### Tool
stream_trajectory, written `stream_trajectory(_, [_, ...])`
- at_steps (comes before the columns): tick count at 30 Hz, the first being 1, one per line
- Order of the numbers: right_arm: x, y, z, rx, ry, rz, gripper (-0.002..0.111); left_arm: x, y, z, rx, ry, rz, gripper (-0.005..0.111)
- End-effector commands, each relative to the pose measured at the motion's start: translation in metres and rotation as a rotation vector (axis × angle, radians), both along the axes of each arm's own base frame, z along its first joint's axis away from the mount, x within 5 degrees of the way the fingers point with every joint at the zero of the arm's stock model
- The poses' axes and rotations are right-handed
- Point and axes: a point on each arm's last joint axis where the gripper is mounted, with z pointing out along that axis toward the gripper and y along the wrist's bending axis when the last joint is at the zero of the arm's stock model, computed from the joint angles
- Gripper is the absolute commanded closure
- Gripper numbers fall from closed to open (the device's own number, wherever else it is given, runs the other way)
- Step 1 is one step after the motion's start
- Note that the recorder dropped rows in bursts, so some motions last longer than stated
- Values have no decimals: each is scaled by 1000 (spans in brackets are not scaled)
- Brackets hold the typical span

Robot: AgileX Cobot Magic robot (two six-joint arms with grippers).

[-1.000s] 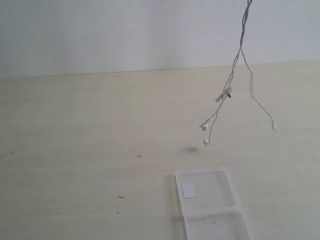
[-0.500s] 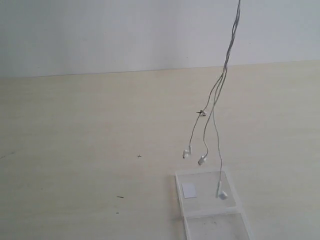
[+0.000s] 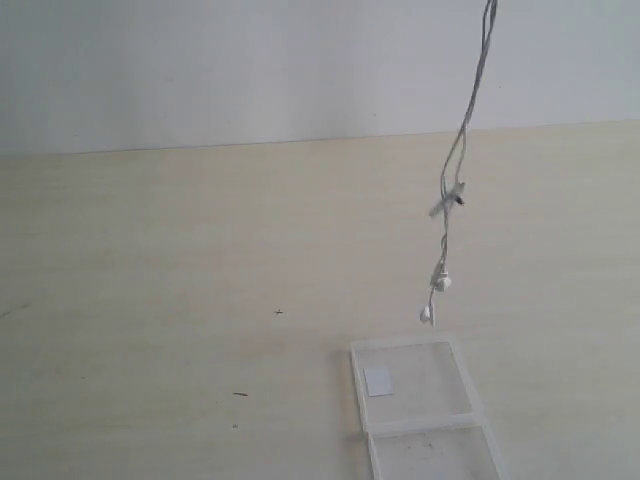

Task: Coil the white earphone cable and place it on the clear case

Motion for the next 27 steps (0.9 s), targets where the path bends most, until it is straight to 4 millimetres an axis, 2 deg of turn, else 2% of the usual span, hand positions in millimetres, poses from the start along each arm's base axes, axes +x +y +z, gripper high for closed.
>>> stream_trajectory(1, [-4, -1, 2, 4, -10, 5, 108, 0, 0, 1, 9, -9, -6, 107])
stream_trajectory(4, [-4, 0, 3, 12, -13, 14, 108, 1, -3, 3, -88, -50, -8, 107])
stream_trajectory(7, [-5, 0, 3, 18, -17, 22, 108, 2, -5, 11, -292, -155, 2, 107])
stream_trajectory(12, [-5, 0, 3, 19, -17, 23, 108, 4, -11, 26, -960, -313, 14, 107])
stream_trajectory(14, [-5, 0, 3, 19, -17, 23, 108, 3, -12, 29, -1137, -342, 15, 107])
stream_trajectory(21, [-5, 0, 3, 19, -17, 23, 108, 3, -1, 33, -1304, -449, 114, 107])
stream_trajectory(24, [-5, 0, 3, 19, -17, 23, 108, 3, -6, 34, -1382, -420, 68, 107])
stream_trajectory(27, [-5, 0, 3, 18, -18, 23, 108, 1, -11, 44, -1284, -415, -9, 107])
